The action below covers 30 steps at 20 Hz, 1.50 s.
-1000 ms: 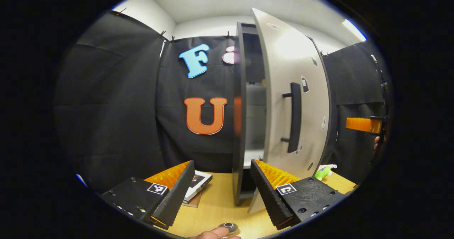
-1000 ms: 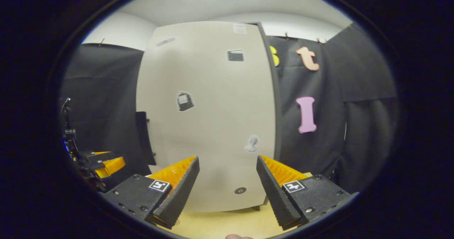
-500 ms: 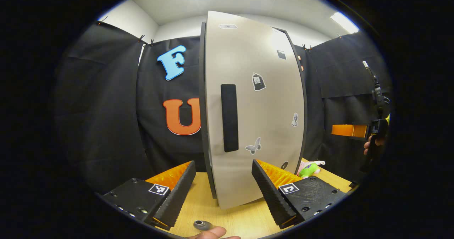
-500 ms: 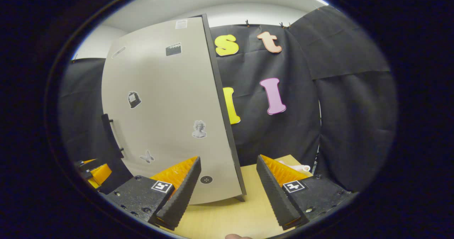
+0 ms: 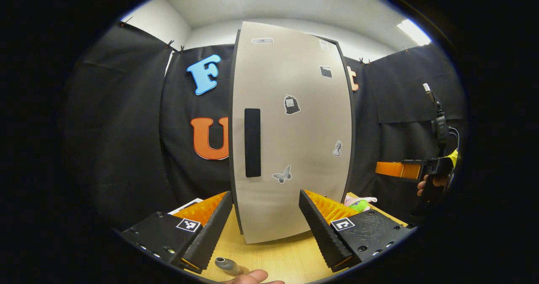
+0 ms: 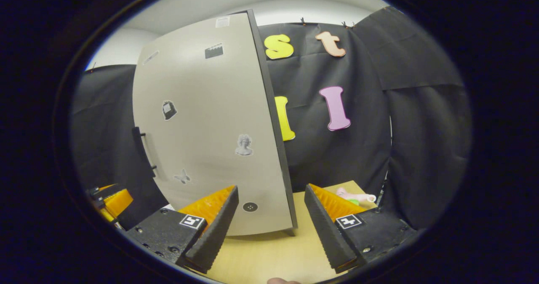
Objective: Open the cabinet door with the right hand, grasp the bottle in the cabinet with the left hand and place it on the coaster, then close the cabinet door with the right hand.
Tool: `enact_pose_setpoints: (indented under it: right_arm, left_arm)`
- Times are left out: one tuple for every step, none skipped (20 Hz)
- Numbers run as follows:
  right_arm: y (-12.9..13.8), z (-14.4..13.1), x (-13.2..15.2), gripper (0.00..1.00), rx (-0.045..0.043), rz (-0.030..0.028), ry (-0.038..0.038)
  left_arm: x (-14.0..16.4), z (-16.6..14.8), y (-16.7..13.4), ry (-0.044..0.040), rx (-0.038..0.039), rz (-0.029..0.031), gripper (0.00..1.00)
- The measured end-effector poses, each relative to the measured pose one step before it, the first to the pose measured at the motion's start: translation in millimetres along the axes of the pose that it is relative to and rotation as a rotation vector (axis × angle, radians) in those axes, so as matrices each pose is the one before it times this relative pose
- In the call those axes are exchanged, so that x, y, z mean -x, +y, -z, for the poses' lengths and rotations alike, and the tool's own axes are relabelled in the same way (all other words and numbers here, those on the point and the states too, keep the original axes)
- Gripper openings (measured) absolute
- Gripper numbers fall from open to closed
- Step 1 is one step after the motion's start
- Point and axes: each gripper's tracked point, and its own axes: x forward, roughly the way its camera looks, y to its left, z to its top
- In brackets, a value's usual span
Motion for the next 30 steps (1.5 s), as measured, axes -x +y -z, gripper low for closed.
enact_pose_setpoints:
  right_arm:
    - [1.9, 1.3, -1.16, 0.98, -0.00259, -0.00451, 0.00505]
    - [0.22, 0.73, -0.9, 0.98, -0.00135, -0.00167, 0.001]
    - [1.9, -0.51, -0.26, 0.98, -0.0002, -0.00311, -0.00285]
    - [0.59, -0.81, 0.43, 0.99, 0.00045, -0.00087, -0.00413]
    - [1.5, -0.8, 0.03, 0.98, 0.00382, -0.00209, -0.00316]
    - [1.07, -1.03, 0.61, 0.98, 0.00328, -0.00288, -0.00559]
    - [0.64, -1.75, -0.38, 0.98, 0.00314, 0.0014, -0.00362]
    - [0.67, -0.78, -0.21, 0.98, 0.00179, -0.00072, -0.00156]
    - [1.25, -1.27, -0.77, 0.98, -0.0007, -0.00096, 0.00067]
    - [0.23, 1.5, 0.83, 0.98, 0.00019, 0.00124, 0.00342]
    - [0.4, -0.37, 0.7, 0.98, 0.00009, 0.0018, 0.00094]
    - [0.83, -1.34, 0.37, 0.98, -0.00045, 0.00017, -0.0014]
    - [1.1, 0.19, 1.02, 0.98, 0.00149, 0.00006, 0.0]
    - [1.43, -0.56, 0.51, 0.98, 0.0039, 0.00143, 0.00051]
    - [1.03, -0.34, 0.75, 0.98, 0.00425, 0.001, 0.00011]
    - [1.01, -0.26, 0.57, 0.99, 0.00329, 0.00006, -0.00016]
    - [1.11, -0.68, 1.45, 0.99, 0.00176, 0.00201, -0.00011]
    - [-0.38, -0.94, 1.42, 0.98, -0.00162, 0.0033, -0.00168]
    - [0.36, -1.44, 2.11, 0.98, -0.00369, 0.00118, -0.00312]
    - [-0.27, -0.71, 1.27, 0.99, -0.00438, 0.00392, -0.00295]
    - [-0.59, -1.19, 1.85, 0.98, -0.00285, 0.00408, -0.00208]
    - [-0.85, -0.88, 1.82, 0.99, -0.00339, 0.00436, -0.00503]
    - [-1.17, -1.58, 2.51, 0.99, -0.00156, 0.00824, -0.00476]
    - [-1.96, -0.35, 2.46, 0.99, -0.0008, 0.00608, -0.00363]
    - [-0.94, 0.61, 2.03, 0.99, 0.00059, 0.00718, -0.00066]
    - [-2.19, 0.73, 2.35, 0.97, 0.00423, 0.01332, 0.00317]
    - [-2.23, 0.7, 1.35, 0.98, 0.00317, 0.00974, 0.00108]
    - [0.02, -0.52, 1.28, 0.97, -0.00101, 0.00472, -0.0013]
    - [0.44, -0.78, 1.52, 0.98, -0.0028, 0.00668, -0.00095]
    - [-0.26, 0.81, 1.64, 0.97, -0.00257, 0.00491, -0.00034]
  left_arm:
    - [0.64, 1.36, 0.46, 0.00218, -0.00013, -0.00172, 0.96]
    - [1.38, 0.4, 1.74, 0.00282, -0.00172, -0.00544, 0.96]
    - [0.24, 0.34, 2.23, 0.00154, -0.00165, -0.00425, 0.96]
    - [0.56, 0.39, 2.23, -0.00043, 0.00017, -0.00353, 0.96]
    - [1.06, -0.42, 2.08, -0.00084, 0.00149, -0.00415, 0.96]
    - [-0.28, -0.06, 2.3, 0.00034, 0.00148, -0.00295, 0.96]
    - [-0.42, 0.77, 2.42, 0.00117, 0.00176, -0.00253, 0.96]
    - [-0.41, -0.47, 2.22, -0.00156, 0.00159, -0.00386, 0.96]
    - [0.61, -1.17, 1.93, -0.0013, 0.00184, -0.00333, 0.96]
    - [-0.42, 0.4, 0.94, -0.00146, 0.00361, 0.0001, 0.96]
    - [0.17, 0.28, 1.31, -0.0017, 0.00194, -0.00041, 0.96]
    - [0.49, -1.14, 0.86, -0.00262, -0.00089, 0.00015, 0.96]
    - [-0.06, 0.44, 0.86, 0.00057, -0.00225, 0.00327, 0.96]
    - [0.38, 1.66, 1.09, 0.00208, -0.00266, 0.0014, 0.96]
    - [0.14, 1.18, 0.62, 0.00273, -0.00066, 0.00283, 0.96]
    - [-0.72, 1.2, 0.07, 0.00167, 0.00145, 0.00271, 0.96]
    - [-0.43, 0.6, 1.32, 0.00101, 0.00199, 0.00081, 0.96]
    - [-0.06, -0.4, -0.6, 0.00073, 0.00458, 0.00374, 0.96]
    - [0.37, -0.46, 0.28, -0.00076, 0.00418, 0.00122, 0.96]
    - [0.31, -0.6, 1.2, -0.0001, 0.00131, 0.001, 0.96]
    - [0.73, 0.7, 1.18, 0.00121, -0.00002, 0.002, 0.96]
    - [0.09, 0.87, 0.29, -0.00058, 0.00126, 0.00251, 0.96]
    - [0.02, 0.66, 0.12, 0.00178, 0.00205, 0.00369, 0.96]
    - [0.74, 1.25, 0.77, 0.00318, 0.00171, 0.00372, 0.96]
    - [0.75, 1.17, 0.57, 0.00294, -0.00077, 0.00363, 0.96]
    - [1.09, 0.19, 0.74, 0.00269, -0.00451, 0.00301, 0.96]
    - [-0.11, 0.36, 1.84, 0.00073, -0.00375, 0.00097, 0.96]
    - [0.64, -0.04, 0.31, -0.00111, 0.00094, 0.00468, 0.96]
    - [0.45, 0.89, 1.43, 0.0005, 0.00244, 0.0034, 0.96]
    - [0.07, 1.52, 2.85, 0.00317, 0.00096, 0.00133, 0.96]
